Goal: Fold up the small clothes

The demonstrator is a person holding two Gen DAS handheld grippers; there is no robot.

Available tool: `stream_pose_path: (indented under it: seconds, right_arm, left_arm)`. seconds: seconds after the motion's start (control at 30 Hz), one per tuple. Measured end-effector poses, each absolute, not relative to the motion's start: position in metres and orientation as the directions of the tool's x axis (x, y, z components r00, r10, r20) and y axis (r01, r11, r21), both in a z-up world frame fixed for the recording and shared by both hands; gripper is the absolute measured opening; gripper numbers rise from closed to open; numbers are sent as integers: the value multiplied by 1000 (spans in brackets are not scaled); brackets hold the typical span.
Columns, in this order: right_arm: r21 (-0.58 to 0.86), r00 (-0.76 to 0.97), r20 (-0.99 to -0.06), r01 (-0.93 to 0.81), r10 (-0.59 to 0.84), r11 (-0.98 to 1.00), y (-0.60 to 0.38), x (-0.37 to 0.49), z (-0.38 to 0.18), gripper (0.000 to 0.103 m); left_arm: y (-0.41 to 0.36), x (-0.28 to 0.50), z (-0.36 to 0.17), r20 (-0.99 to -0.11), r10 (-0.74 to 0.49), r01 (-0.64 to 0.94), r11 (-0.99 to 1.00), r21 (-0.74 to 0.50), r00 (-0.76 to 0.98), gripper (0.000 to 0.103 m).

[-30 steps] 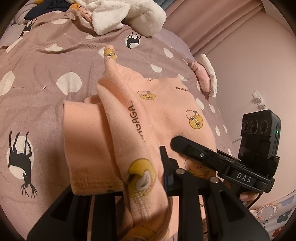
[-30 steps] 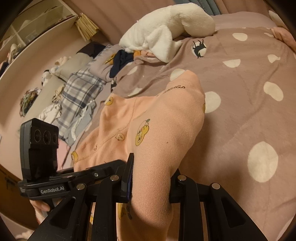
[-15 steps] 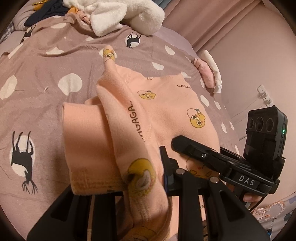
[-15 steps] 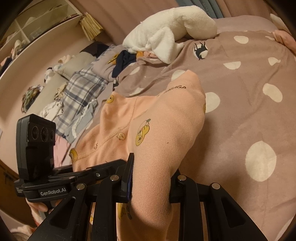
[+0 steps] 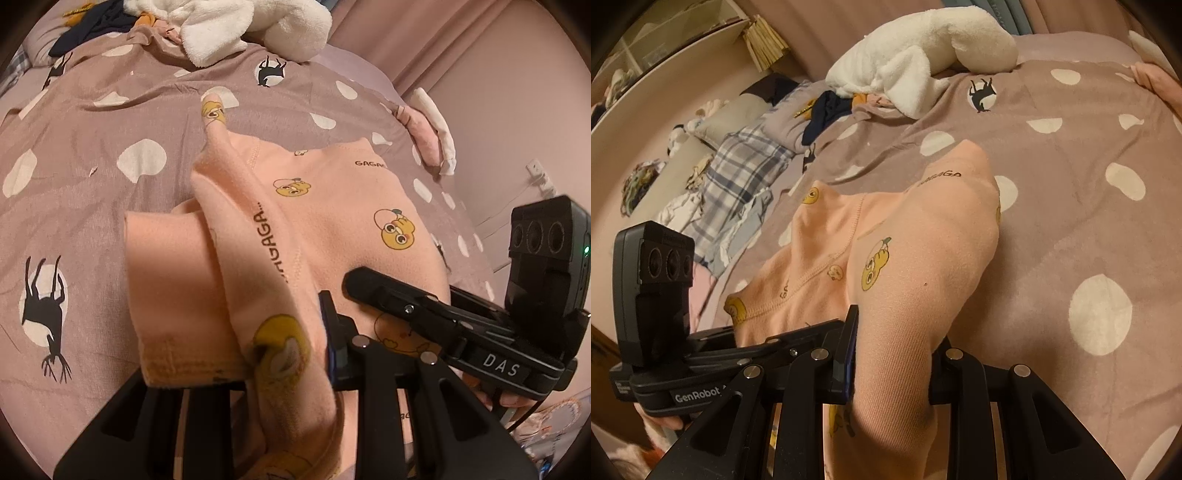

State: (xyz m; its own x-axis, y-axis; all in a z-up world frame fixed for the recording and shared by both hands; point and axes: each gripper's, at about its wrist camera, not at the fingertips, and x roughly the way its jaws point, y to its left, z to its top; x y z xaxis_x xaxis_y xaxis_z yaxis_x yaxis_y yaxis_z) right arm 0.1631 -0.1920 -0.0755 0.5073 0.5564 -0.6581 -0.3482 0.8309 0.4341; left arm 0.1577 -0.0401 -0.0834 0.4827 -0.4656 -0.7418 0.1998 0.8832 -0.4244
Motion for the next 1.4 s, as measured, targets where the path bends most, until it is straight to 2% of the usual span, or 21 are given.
stream_pose_path:
  seconds: [0.53, 0.7, 0.87, 1.03, 1.1, 1.17, 1.4]
  right_arm:
    - [411, 472, -714, -315, 517, 855, -186, 169, -93, 28]
    - [419, 460, -724, -299, 514, 857, -189, 170, -94, 28]
    - [387, 453, -749, -291, 483, 875, -187, 166, -91, 32]
    - [305, 466, -790, -265, 398, 915, -186, 160, -84, 42]
    - [281, 472, -797, -261, 376, 923, -188, 157, -81, 57]
    - [243, 488, -802, -259, 344, 935, -189, 153, -76, 68]
    - [183, 547, -796, -191, 260, 964, -200, 147, -63, 78]
  left_arm:
    - [-45, 169, -106, -789, -433, 148, 899, -412, 436, 26]
    - [-42, 169, -105, -797, -424, 132, 903, -409, 430, 32]
    - [-46, 163, -99, -835, -349, 122, 936, -330, 424, 40]
    - [-42, 159, -93, -862, -235, 85, 972, -220, 449, 59]
    - [-36, 157, -89, -856, -195, 67, 980, -186, 478, 71]
    - [-30, 156, -84, -846, -177, 44, 983, -180, 502, 77]
    - [-23, 152, -79, -844, -164, 33, 985, -171, 511, 82]
